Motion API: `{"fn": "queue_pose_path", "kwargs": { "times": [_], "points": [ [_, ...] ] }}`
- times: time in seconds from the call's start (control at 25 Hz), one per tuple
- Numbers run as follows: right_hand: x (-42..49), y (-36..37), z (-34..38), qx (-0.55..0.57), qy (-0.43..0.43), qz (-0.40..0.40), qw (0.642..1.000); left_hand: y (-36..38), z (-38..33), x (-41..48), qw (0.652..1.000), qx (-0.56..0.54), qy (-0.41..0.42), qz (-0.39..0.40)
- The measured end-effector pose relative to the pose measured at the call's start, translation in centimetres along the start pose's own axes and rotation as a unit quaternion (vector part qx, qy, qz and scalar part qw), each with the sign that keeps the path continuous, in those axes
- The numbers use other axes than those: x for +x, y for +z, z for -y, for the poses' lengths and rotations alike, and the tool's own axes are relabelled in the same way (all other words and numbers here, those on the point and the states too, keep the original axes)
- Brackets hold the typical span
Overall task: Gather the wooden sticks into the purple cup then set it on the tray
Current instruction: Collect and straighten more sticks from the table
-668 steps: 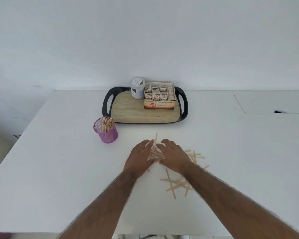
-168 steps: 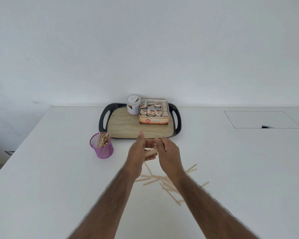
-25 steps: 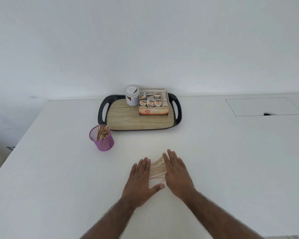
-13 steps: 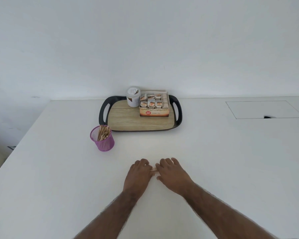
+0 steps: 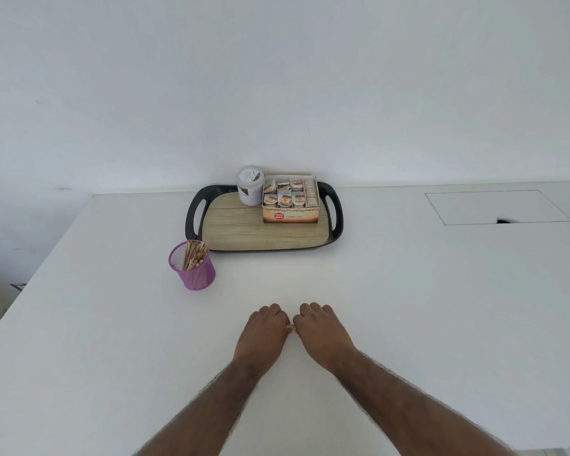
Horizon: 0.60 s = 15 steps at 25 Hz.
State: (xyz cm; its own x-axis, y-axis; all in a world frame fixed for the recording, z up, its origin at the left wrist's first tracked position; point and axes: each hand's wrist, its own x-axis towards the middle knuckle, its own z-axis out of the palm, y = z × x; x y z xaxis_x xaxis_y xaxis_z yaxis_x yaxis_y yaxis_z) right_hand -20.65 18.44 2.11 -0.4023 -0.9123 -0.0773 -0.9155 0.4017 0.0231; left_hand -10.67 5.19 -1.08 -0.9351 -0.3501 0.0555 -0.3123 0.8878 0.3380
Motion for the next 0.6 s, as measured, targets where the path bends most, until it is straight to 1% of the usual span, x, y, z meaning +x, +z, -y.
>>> {"fn": "queue_pose_path", "kwargs": {
  "times": [0.12, 0.24, 0.4, 0.6],
  "points": [
    [0.1, -0.3, 0.4, 0.001, -0.005, 0.005, 1.000, -0.1, 0.1, 0.1, 1.000, -0.009, 0.012, 0.005],
    [0.0, -0.6, 0.8, 0.007, 0.008, 0.006, 1.000, -0.4, 0.7, 0.2, 0.999, -0.022, 0.021, 0.016],
    [-0.2, -0.3, 1.1, 0.012, 0.022, 0.000, 1.000, -0.8, 0.9, 0.2, 0.998, 0.033, 0.042, 0.021],
    [-0.8, 0.3, 1.2, 0.001, 0.002, -0.047, 0.999, -1.0, 0.5, 0.3, 0.997, 0.049, 0.048, 0.027]
  ]
}}
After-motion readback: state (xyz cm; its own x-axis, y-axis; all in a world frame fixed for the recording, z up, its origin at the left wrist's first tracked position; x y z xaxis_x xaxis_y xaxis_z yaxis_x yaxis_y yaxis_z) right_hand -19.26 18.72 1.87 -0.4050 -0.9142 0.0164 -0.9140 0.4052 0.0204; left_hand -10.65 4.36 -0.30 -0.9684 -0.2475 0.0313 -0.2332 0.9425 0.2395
